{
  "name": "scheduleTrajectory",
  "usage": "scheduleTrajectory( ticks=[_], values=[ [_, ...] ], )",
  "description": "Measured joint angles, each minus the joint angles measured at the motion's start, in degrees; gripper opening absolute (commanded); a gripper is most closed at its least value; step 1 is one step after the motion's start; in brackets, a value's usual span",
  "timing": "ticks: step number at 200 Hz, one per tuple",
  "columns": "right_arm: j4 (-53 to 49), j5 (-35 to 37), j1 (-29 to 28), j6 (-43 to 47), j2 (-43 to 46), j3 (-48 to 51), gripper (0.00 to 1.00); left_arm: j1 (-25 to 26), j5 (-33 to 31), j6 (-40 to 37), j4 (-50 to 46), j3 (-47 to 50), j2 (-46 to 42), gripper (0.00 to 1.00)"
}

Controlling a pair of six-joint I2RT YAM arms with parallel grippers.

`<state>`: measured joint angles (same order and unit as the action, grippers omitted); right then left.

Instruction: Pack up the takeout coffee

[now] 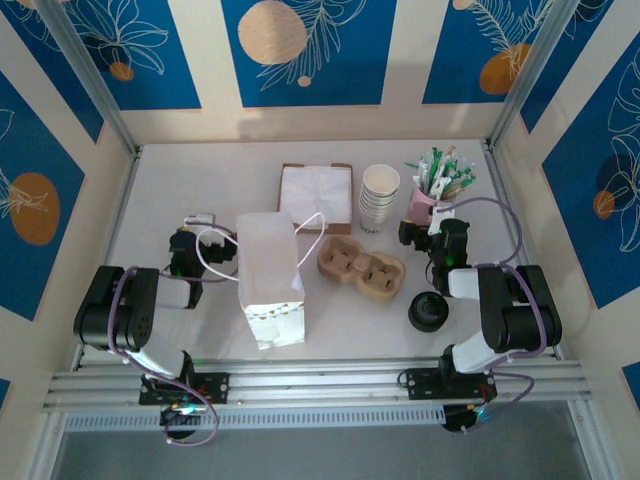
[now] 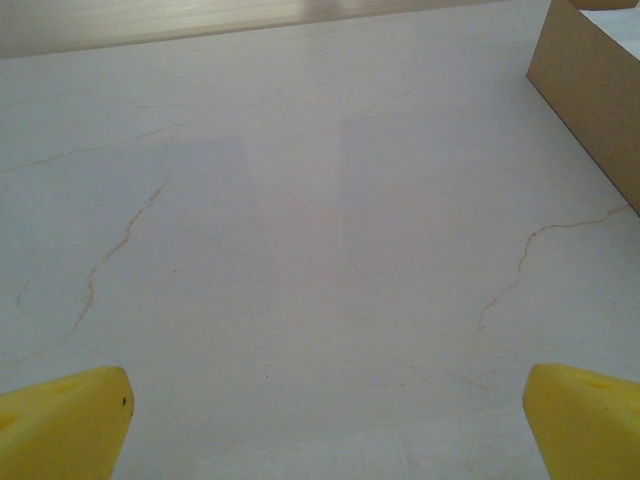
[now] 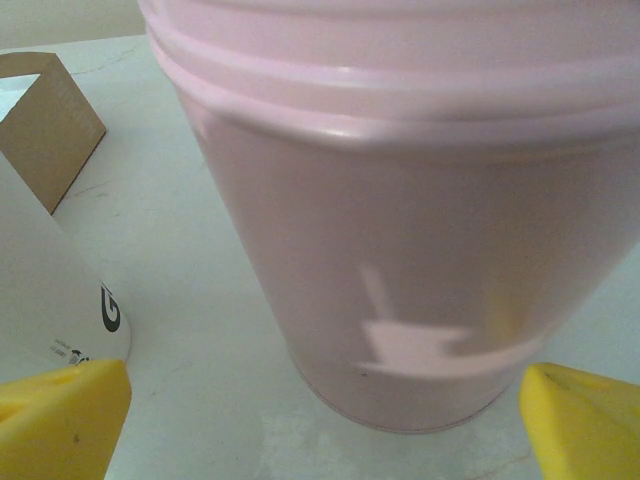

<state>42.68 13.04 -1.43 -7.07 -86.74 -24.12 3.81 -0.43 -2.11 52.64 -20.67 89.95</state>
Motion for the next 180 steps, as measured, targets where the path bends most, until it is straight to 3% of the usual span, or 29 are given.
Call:
scheduleTrajectory(
  ticks=[30,64,92,139,154,180],
  values=[
    [-5.73,0.42,-0.94,0.48,4.24,-0.52,0.99,0.00,-0.24,0.02,-1.57,0.37,-3.56,1.00],
    [-14.64,3.48,-1.84,0.15,14.12,-0.96,0.99,0.00,-3.76,1.99,-9.22,0.59,-18.18,1.00],
    [-28.24,5.01,-0.07,-3.91,25.31,-1.99,1.00,0.00,-10.03,8.41,-24.74,-3.61,-29.86,1.00],
    [-54.16,5.51,2.91,-16.63,46.21,-7.02,0.99,-0.02,-19.67,16.92,-51.54,-15.37,-40.85,1.00],
    [-61.57,4.39,3.74,-20.35,52.68,-8.59,1.00,-0.46,-18.60,17.70,-56.63,-16.70,-44.61,1.00],
    [-71.52,1.79,4.20,-25.73,58.01,-14.23,1.00,-1.79,-9.05,18.36,-60.04,-18.38,-48.92,1.00]
  ],
)
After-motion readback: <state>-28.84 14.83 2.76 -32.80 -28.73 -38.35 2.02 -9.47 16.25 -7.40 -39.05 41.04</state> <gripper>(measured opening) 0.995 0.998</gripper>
